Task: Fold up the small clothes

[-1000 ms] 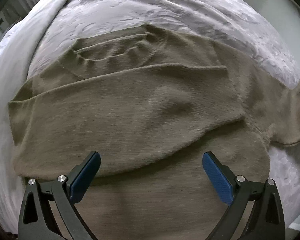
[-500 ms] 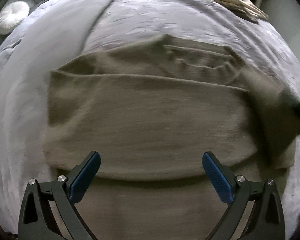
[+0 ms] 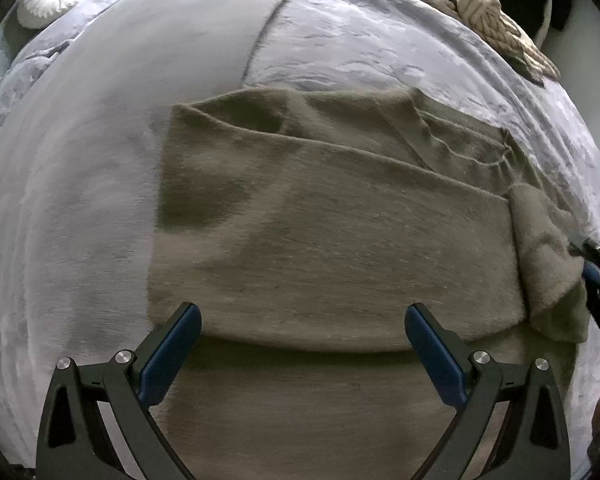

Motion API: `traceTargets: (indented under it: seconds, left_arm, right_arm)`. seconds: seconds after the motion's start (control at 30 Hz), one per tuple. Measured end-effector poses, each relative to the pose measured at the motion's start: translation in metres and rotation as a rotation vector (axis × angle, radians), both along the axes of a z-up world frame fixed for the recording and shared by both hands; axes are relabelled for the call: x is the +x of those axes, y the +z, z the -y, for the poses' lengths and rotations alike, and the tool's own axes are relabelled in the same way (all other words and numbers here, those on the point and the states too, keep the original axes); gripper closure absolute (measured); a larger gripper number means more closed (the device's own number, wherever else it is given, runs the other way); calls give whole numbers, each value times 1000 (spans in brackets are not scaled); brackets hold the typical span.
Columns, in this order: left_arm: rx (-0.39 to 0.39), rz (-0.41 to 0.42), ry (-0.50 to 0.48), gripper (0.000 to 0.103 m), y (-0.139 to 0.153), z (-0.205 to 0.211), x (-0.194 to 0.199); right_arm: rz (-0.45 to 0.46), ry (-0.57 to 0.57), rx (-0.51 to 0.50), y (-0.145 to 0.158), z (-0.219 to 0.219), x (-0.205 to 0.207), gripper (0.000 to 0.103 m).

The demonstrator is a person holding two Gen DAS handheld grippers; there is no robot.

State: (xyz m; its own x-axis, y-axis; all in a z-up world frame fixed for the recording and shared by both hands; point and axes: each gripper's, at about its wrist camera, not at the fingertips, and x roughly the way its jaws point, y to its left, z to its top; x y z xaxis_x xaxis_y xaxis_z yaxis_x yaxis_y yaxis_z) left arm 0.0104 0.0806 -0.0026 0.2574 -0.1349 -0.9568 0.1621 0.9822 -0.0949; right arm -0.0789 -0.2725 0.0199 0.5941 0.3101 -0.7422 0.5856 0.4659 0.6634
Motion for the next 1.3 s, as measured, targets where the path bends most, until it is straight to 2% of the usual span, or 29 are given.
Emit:
traceTargets:
  seconds: [0.1, 0.2, 0.3, 0.47, 0.53, 0.57, 0.6, 0.7, 0.77, 0.9, 1.0, 1.03, 1.07, 1.1, 1.13, 1.17, 1.2, 1.3]
  left_arm:
    - [-29, 1, 14, 1, 5, -12, -3]
    - [-64, -3, 36, 1, 8, -24, -5]
    - [-103, -12, 70, 1, 8, -38, -5]
    - [-148, -6, 75, 1, 7, -34, 2]
    - [-176, -12, 60, 1, 9, -41, -3]
    - [-188, -16, 55, 1, 8, -38, -2]
    - [-203, -23, 50, 1, 6, -33, 1]
    - [-247, -53, 33, 1, 1, -22, 4]
    - [-267, -77, 17, 1, -4, -12, 6]
    - [-292, -104, -26, 1, -12, 12, 10]
    - [-313, -111, -63, 2, -15, 27, 13]
    - [-313, -108, -68, 9, -15, 32, 15]
    - [-313, -106, -74, 33, -14, 35, 16]
    - [-313, -114, -82, 45, -15, 38, 19]
    - [-308, -123, -79, 69, -15, 40, 22]
    - [-312, -129, -76, 91, -16, 40, 24]
    - [-325, -136, -74, 94, -15, 39, 26]
    - [-343, -97, -86, 94, -2, 36, 20]
  right_arm:
    - [74, 143, -79, 19, -28, 25, 94]
    - [131, 380, -146, 35, -78, 55, 94]
    - [111, 580, -225, 32, -131, 71, 94]
    - [3, 792, -290, 7, -185, 75, 88]
    - [-24, 824, -307, 4, -192, 65, 76]
    - [-21, 825, -295, 5, -192, 63, 59]
    - [-12, 814, -273, 8, -188, 56, 49]
    - [-16, 753, -232, 13, -168, 36, 49]
    - [-37, 670, -172, 13, -144, 18, 48]
    - [-110, 444, -64, 3, -82, -28, 48]
    - [-125, 214, 40, -7, -32, -74, 48]
    - [-120, 161, 55, -8, -20, -82, 48]
    - [-114, 112, 63, -9, -10, -88, 48]
    - [-104, 71, 66, -11, -1, -90, 50]
    - [-92, 40, 62, -12, 7, -89, 56]
    - [-91, 24, 48, -13, 11, -85, 85]
    - [-108, 20, 24, -13, 16, -81, 96]
    - [-104, 59, -27, -1, 23, -74, 96]
